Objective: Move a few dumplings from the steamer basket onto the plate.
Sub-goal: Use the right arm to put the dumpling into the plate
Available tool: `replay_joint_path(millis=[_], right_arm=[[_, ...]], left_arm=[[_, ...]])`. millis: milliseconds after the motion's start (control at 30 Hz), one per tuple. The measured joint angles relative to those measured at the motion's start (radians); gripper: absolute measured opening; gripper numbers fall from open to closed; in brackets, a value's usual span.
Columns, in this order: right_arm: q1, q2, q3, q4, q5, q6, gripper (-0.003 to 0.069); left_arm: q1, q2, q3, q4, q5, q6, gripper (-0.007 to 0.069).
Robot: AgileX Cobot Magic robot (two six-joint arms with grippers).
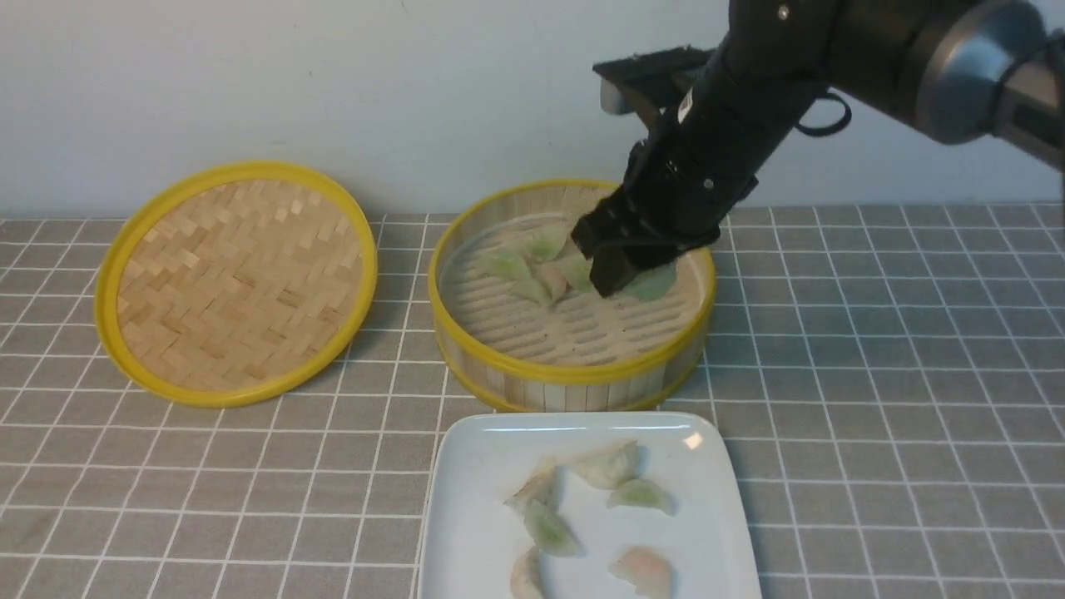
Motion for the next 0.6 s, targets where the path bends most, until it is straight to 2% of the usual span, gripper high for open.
replay_joint_path(millis=[67, 233, 500, 533, 600], right_arm=[[0.038, -0.081, 0.187, 0.043, -0.005, -0.050, 0.0252], [0.122, -0.128, 0.427, 0.087, -0.153, -0.053, 0.0252], [0.145, -0.040, 0.499, 0.096, -0.265, -0.009, 0.0257], [0.145, -0.038, 0.499, 0.096, -0.269, -0.003, 0.0265], [0.146, -0.036, 0.499, 0.097, -0.288, 0.029, 0.0330]], left_arm=[[0.000, 0.000, 0.000, -0.011, 0.000, 0.000, -0.0005], [0.000, 0.000, 0.000, -0.018, 0.000, 0.000, -0.0005], [0.000, 0.000, 0.000, -0.019, 0.001, 0.008, -0.0005], [0.000, 0.000, 0.000, -0.019, 0.001, 0.009, -0.0005], [0.000, 0.000, 0.000, -0.019, 0.001, 0.018, -0.0005]])
